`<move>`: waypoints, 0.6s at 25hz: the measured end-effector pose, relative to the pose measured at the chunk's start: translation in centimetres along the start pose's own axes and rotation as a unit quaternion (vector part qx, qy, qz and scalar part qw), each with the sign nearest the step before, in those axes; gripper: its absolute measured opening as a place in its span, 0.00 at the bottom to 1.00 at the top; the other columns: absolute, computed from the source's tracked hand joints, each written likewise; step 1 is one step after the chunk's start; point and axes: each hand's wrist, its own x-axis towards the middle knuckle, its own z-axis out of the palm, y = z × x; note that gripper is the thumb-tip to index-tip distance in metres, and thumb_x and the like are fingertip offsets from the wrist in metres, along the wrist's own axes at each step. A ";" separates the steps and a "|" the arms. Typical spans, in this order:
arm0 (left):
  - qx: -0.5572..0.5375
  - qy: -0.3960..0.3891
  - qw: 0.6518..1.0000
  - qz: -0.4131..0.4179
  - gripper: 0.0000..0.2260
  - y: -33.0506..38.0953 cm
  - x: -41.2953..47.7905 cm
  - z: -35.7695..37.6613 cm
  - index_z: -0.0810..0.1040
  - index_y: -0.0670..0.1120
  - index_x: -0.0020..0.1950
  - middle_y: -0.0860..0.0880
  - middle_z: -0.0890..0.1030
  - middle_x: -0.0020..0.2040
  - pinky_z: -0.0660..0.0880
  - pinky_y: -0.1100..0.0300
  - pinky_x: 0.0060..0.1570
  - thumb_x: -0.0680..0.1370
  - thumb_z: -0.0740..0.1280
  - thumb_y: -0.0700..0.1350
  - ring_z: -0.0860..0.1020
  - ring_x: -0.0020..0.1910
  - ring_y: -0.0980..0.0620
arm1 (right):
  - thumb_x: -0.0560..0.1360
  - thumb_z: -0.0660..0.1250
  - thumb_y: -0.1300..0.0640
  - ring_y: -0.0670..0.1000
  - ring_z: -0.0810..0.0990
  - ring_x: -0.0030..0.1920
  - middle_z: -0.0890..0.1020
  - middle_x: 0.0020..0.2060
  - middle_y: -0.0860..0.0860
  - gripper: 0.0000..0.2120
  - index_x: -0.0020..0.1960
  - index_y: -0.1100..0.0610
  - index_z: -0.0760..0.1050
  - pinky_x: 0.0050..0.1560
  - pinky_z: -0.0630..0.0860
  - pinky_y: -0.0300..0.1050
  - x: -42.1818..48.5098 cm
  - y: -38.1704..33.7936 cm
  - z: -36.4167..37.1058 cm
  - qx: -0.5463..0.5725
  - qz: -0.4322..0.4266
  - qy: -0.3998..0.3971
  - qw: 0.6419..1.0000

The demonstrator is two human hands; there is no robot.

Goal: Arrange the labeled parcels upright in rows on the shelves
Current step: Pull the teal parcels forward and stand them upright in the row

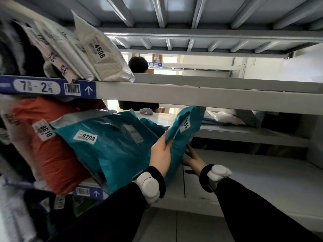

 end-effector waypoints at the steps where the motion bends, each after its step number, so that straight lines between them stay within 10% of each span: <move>1: -0.005 0.010 1.000 -0.001 0.16 -0.1 0.1 -0.6 0.74 0.46 0.69 0.50 0.79 0.62 0.70 0.70 0.62 0.81 0.61 0.38 0.75 0.62 0.55 | 0.73 0.64 0.61 0.56 0.69 0.68 0.63 0.74 0.45 0.38 0.73 0.36 0.50 0.55 0.71 0.54 0.1 -0.1 0.6 0.000 -0.005 -0.004 1.000; 5: -0.004 0.042 0.999 -0.014 0.17 -0.2 0.5 -2.5 0.73 0.46 0.69 0.54 0.78 0.57 0.66 0.83 0.49 0.80 0.61 0.37 0.74 0.57 0.59 | 0.67 0.66 0.56 0.55 0.66 0.70 0.61 0.74 0.43 0.43 0.73 0.34 0.48 0.53 0.67 0.52 0.5 -0.4 2.4 0.000 -0.017 -0.019 1.000; 15: 0.017 0.089 0.995 -0.049 0.12 -1.8 1.1 -6.6 0.76 0.44 0.64 0.51 0.79 0.52 0.71 0.75 0.47 0.81 0.61 0.39 0.77 0.52 0.54 | 0.61 0.66 0.58 0.55 0.66 0.72 0.63 0.74 0.50 0.48 0.75 0.42 0.47 0.72 0.65 0.54 1.8 -1.5 5.7 -0.018 -0.065 -0.051 0.996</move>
